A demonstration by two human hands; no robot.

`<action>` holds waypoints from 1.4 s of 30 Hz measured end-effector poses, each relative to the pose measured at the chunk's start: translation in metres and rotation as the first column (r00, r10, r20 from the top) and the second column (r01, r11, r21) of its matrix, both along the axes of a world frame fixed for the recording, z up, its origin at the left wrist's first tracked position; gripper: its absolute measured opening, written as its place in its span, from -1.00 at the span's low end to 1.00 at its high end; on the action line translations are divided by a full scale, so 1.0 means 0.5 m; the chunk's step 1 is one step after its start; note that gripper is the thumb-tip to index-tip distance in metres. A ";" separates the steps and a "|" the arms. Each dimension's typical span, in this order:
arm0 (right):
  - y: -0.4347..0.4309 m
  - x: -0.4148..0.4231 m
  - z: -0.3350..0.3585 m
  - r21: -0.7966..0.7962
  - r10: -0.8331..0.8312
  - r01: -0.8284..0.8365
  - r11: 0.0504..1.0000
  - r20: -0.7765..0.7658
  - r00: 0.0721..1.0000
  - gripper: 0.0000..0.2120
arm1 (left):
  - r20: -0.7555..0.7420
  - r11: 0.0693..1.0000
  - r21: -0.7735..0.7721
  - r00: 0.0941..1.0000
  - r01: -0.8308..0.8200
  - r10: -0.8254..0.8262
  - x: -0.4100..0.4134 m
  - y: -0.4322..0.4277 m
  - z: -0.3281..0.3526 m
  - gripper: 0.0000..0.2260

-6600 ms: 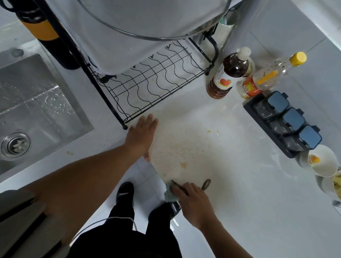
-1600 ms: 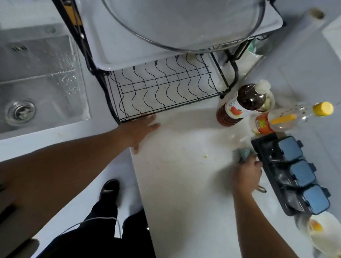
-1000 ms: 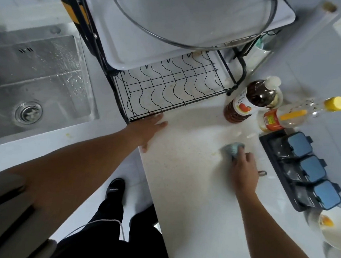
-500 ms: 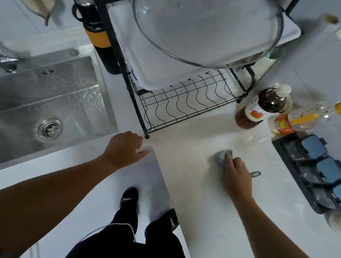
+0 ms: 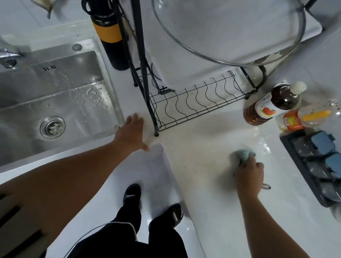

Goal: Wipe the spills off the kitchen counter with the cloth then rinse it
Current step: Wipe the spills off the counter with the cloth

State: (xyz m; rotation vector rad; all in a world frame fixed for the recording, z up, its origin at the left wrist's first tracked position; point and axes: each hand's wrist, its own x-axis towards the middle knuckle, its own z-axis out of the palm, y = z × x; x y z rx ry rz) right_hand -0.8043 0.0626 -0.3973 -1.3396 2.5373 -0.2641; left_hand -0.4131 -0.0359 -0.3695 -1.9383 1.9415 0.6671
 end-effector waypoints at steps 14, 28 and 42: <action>0.061 0.115 0.006 -0.030 0.342 -0.343 0.939 -0.054 0.938 -0.53 | 0.052 0.996 0.024 0.995 0.083 -0.084 -0.003 -0.002 0.032 0.16; 0.084 0.151 -0.004 0.005 0.494 -0.499 0.867 -0.145 0.857 -0.51 | 0.094 0.991 0.064 0.988 0.119 -0.125 -0.009 -0.010 0.029 0.18; 0.122 0.243 0.005 0.012 0.209 -0.209 0.978 -0.094 0.973 -0.53 | 0.168 0.969 0.085 0.955 0.232 -0.243 -0.015 -0.028 0.012 0.12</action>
